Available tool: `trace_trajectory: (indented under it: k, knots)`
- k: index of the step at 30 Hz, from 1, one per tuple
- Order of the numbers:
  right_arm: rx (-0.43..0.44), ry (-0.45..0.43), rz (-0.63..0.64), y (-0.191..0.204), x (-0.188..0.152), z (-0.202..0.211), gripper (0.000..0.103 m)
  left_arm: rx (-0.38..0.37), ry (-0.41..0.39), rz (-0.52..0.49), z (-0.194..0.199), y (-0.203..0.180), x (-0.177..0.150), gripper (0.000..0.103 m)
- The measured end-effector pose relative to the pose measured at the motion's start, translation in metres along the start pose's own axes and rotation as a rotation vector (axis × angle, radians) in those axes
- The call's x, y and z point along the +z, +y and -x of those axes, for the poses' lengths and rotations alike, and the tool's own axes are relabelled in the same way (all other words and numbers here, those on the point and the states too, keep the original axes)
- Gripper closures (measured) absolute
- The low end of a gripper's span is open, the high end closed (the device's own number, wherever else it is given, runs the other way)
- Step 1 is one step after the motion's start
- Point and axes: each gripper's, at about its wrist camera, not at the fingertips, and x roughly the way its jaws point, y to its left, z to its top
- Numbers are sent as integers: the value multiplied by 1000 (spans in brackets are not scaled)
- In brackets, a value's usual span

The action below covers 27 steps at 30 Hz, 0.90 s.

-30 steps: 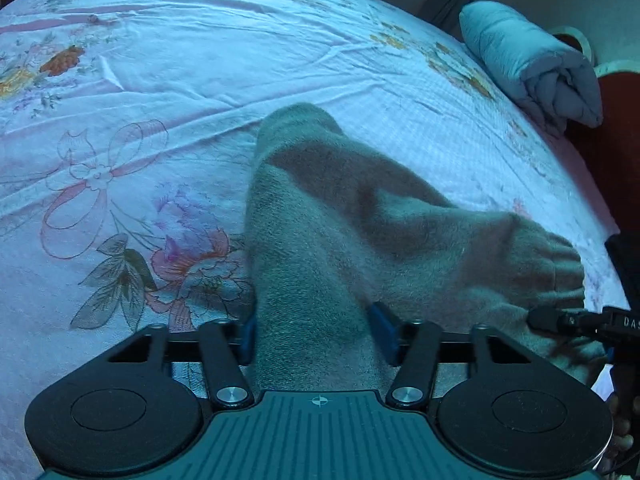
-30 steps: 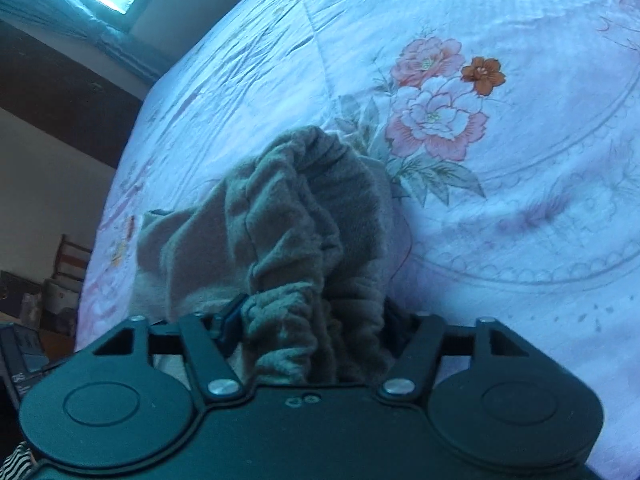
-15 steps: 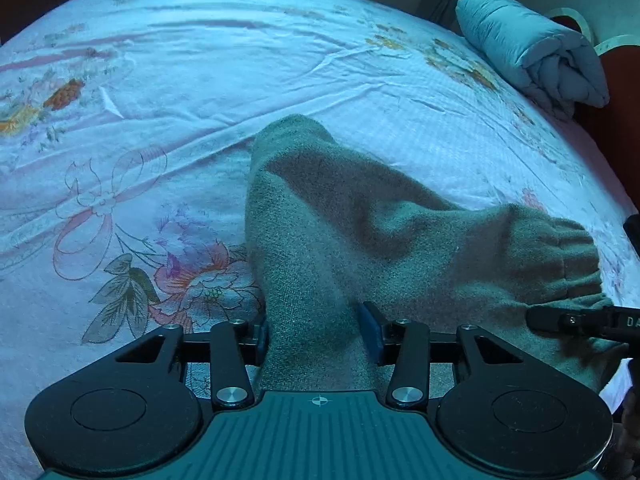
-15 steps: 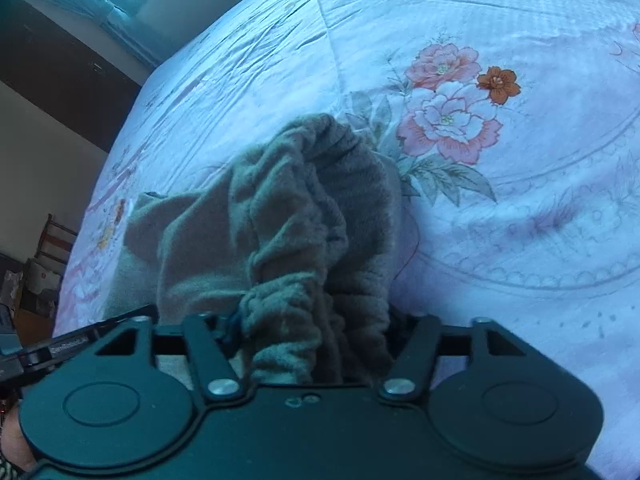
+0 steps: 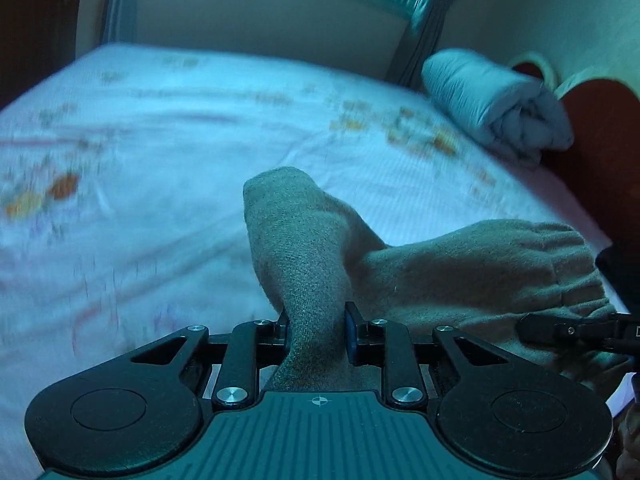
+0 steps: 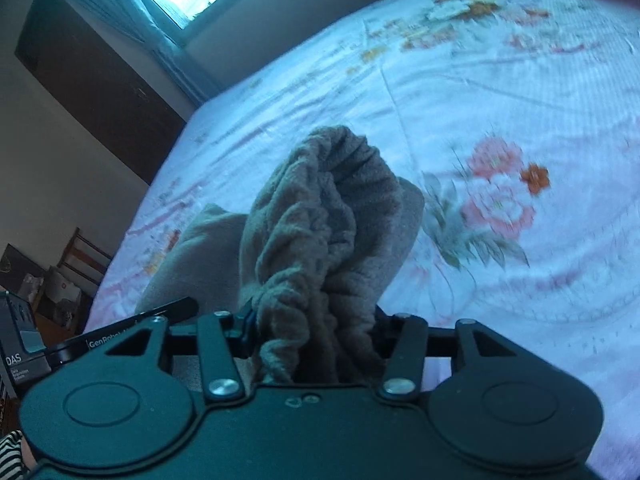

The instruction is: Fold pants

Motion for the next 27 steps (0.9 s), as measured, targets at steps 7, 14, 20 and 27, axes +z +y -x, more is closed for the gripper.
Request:
trace_trajectory:
  k: [7,14,20,27]
  knots:
    - [59,-103,10,20,77,-17,61,3,-85,54,-29,31,89,79]
    - [63,-98,1,17,153,-117,61,79,-39,75,-133,75,147,79]
    - [12,-29,-8,-16,168,-213,57,151,45,64,-211,105,136,69]
    - [-64,-30,-101,-48,150,-229,29,231,108,34,-228,109,117,1]
